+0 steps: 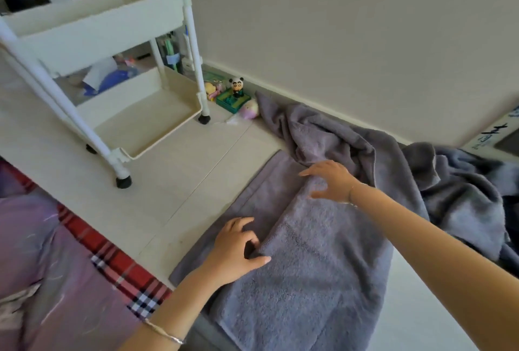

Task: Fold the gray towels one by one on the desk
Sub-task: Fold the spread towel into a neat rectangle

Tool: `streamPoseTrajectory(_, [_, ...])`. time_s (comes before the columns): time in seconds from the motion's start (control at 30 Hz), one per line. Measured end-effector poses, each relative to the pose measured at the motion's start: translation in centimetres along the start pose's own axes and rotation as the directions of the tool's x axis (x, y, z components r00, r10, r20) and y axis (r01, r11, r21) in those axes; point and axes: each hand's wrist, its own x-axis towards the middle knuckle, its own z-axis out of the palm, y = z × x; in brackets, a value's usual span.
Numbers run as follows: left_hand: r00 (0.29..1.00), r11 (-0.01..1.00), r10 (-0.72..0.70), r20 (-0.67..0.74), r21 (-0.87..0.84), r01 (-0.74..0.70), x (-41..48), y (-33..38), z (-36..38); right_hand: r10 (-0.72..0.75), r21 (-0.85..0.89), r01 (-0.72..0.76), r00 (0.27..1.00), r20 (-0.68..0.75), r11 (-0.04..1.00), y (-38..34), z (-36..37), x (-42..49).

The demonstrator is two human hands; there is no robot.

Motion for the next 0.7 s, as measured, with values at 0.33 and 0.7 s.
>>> streamPoseTrajectory(0.33, [0.99, 0.983, -0.105, -0.094, -0.162, 0.088, -3.9, 2.1, 1.7, -0.144, -0.145, 0.171, 0.974, 0.177, 0.975, 3.2, -2.4, 1.6])
streamPoseTrajectory(0.7, [0.915, 0.885, -0.327, -0.236, -0.417, 0.208, -4.7, -0.3, -4.2, -0.072, 0.641, 0.012, 0.995, 0.067, 0.768, -0.1, -4.7, 7.5])
